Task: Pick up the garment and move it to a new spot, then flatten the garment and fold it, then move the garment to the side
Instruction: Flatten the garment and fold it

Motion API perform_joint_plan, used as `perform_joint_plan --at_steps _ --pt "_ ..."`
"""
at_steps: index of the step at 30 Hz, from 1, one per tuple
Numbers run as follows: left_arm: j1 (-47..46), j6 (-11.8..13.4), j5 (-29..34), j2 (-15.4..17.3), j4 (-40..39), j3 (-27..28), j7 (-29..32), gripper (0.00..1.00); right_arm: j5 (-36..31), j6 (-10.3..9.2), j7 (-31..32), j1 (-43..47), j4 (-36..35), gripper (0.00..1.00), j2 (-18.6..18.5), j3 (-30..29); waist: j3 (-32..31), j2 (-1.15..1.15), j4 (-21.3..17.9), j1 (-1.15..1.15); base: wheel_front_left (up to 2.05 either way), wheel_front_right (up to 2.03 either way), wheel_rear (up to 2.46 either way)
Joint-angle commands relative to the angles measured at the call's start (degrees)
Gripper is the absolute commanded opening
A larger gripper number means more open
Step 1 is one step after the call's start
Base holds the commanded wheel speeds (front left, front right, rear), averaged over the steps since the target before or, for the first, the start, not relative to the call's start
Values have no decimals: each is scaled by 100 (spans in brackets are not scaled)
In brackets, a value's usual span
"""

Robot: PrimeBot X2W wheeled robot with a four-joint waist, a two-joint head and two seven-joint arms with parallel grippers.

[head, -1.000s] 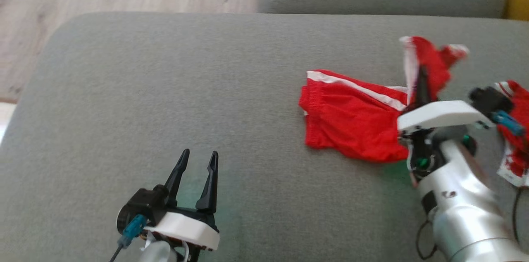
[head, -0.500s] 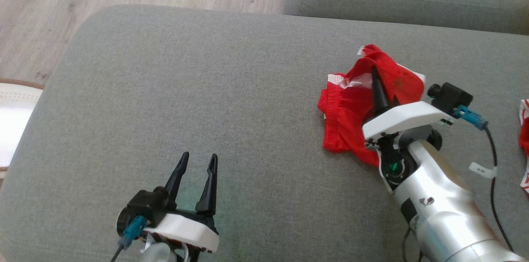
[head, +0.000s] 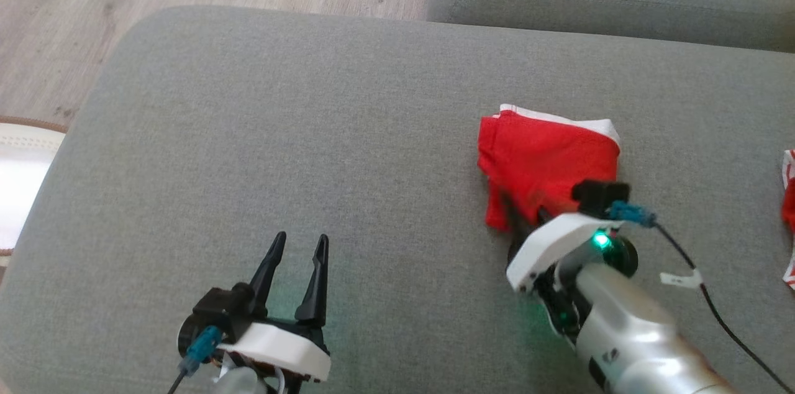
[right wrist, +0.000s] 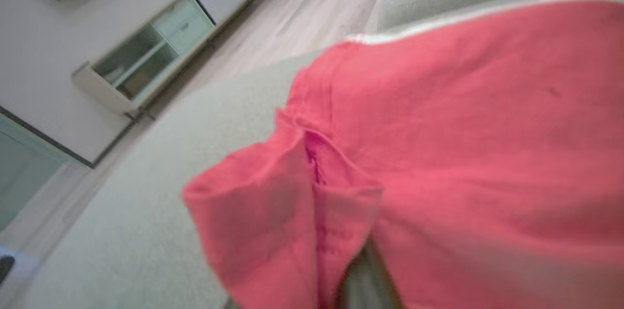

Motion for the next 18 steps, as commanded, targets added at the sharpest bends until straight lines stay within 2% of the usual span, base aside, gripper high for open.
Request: perform_joint_plan --at_steps 1,5,8,14,18 --pt "-136 -24 -31 21 -120 123 -46 100 -86 44 6 -111 -54 100 66 169 -7 0 -5 0 0 0 0" --pt "-122 -24 -33 21 -105 135 -46 100 -365 44 101 -145 348 100 72 558 -30 0 -39 0 0 0 0" --pt "-105 -20 -35 21 -97 147 -46 100 -325 44 152 -107 342 100 82 757 -49 0 -103 0 0 0 0" --pt "-70 -4 -26 21 -98 215 -46 100 42 44 460 87 -247 100 89 1315 -116 0 -352 0 0 0 0" --pt "-63 -3 1 21 -145 287 -46 100 186 44 404 83 -727 100 -9 1654 -171 0 -621 0 0 0 0"
